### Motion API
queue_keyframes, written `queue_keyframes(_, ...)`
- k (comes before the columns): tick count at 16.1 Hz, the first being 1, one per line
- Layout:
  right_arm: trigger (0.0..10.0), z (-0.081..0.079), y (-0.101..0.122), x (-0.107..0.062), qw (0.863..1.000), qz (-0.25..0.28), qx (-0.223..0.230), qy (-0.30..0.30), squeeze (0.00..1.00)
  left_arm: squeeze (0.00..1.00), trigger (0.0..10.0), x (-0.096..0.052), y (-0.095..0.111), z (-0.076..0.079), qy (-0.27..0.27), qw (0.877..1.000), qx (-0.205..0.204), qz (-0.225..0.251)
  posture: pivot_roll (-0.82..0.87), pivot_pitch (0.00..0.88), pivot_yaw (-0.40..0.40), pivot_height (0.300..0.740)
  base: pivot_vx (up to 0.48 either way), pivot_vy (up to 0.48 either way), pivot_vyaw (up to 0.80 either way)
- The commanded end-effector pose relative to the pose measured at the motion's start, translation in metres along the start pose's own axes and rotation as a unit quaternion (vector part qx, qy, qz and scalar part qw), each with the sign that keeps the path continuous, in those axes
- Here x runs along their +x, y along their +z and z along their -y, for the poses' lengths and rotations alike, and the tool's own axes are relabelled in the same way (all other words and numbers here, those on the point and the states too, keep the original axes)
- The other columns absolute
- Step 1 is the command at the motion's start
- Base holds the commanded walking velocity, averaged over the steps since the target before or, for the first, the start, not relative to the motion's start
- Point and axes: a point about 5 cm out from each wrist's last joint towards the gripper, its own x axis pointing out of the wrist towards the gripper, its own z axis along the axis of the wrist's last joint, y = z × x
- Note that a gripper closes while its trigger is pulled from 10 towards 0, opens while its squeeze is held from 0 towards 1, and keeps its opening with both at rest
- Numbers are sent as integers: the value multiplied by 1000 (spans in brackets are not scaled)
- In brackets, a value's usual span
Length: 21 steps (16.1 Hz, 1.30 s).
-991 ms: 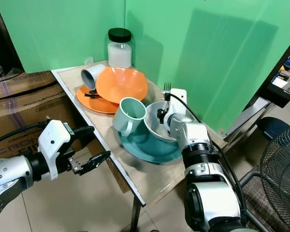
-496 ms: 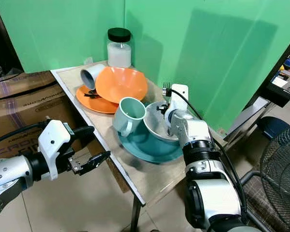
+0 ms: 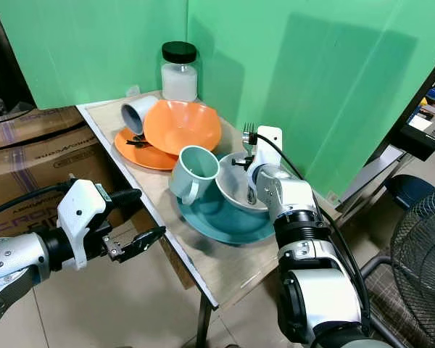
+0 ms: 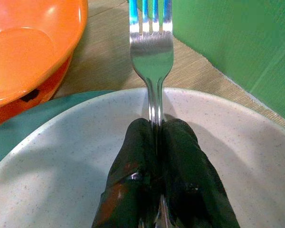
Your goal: Setting the table
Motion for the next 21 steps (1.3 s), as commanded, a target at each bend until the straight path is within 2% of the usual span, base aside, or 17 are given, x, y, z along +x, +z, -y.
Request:
queue_keyframes(1, 0, 4, 7, -2, 1000, 15, 7, -5, 0, 0, 10000, 2, 0, 0, -4, 1000, 13, -7, 173, 0, -65, 740, 0, 0, 0)
queue_keyframes(4, 0, 7, 12, -4, 999, 31, 12, -4, 0, 0, 10000, 3, -5, -7, 26, 999, 8, -39, 170, 0, -62, 740, 0, 0, 0)
queue_keyframes(6, 0, 9, 28, -15, 997, 72, 25, 7, 0, 0, 10000, 5, -5, -12, 52, 998, 1, -40, 164, 0, -65, 740, 0, 0, 0)
queue_keyframes(9, 0, 16, 53, -50, 982, 182, 31, 35, 0, 0, 10000, 15, 11, -26, 144, 989, 1, 43, 146, 0, -72, 740, 0, 0, 0)
queue_keyframes(10, 0, 20, 56, -66, 974, 220, 18, 46, 0, 0, 10000, 19, 16, -24, 159, 985, -9, 71, 136, 0, -74, 740, 0, 0, 0)
queue_keyframes(11, 0, 22, 58, -87, 964, 258, 23, 64, 0, 0, 10000, 22, 14, -17, 156, 985, -27, 67, 128, 0, -76, 740, 0, 0, 0)
queue_keyframes(12, 824, 24, 58, -98, 957, 282, 28, 68, 0, 0, 10000, 23, 14, -14, 158, 985, -30, 63, 120, 0, -81, 740, 0, 0, 0)
queue_keyframes(13, 4627, 26, 57, -113, 947, 312, 32, 73, 0, 0, 10000, 24, 16, -9, 146, 986, -36, 73, 118, 0, -85, 740, 0, 0, 0)
queue_keyframes(14, 9176, 26, 51, -129, 941, 328, 42, 77, 0, 0, 10000, 24, 16, -6, 145, 984, -63, 81, 109, 0, -86, 740, 0, 0, 0)
queue_keyframes(15, 10000, 24, 46, -139, 938, 335, 50, 81, 0, 0, 10000, 25, 17, -5, 149, 982, -78, 88, 104, 0, -85, 740, 0, 0, 0)
queue_keyframes(16, 10000, 23, 42, -143, 937, 335, 50, 82, 0, 0, 10000, 25, 18, -4, 152, 981, -79, 96, 102, 0, -86, 740, 0, 0, 0)
queue_keyframes(17, 10000, 21, 33, -147, 939, 328, 44, 88, 0, 0, 10000, 26, 22, -4, 170, 978, -38, 111, 102, 0, -86, 740, 0, 0, 0)
queue_keyframes(18, 10000, 21, 21, -154, 939, 331, 39, 90, 0, 0, 10000, 26, 22, -7, 189, 973, -47, 121, 88, 0, -91, 740, 0, 0, 0)
queue_keyframes(19, 10000, 21, 11, -158, 941, 323, 28, 92, 0, 0, 10000, 25, 18, -10, 214, 969, -60, 108, 87, 0, -93, 740, 0, 0, 0)
queue_keyframes(20, 10000, 21, 3, -163, 945, 313, 1, 95, 0, 0, 10000, 22, 9, -15, 242, 962, -95, 79, 80, 0, -93, 740, 0, 0, 0)
queue_keyframes(21, 10000, 21, 2, -164, 946, 311, -3, 94, 0, 0, 10000, 22, 8, -15, 242, 962, -99, 74, 80, 0, -94, 740, 0, 0, 0)
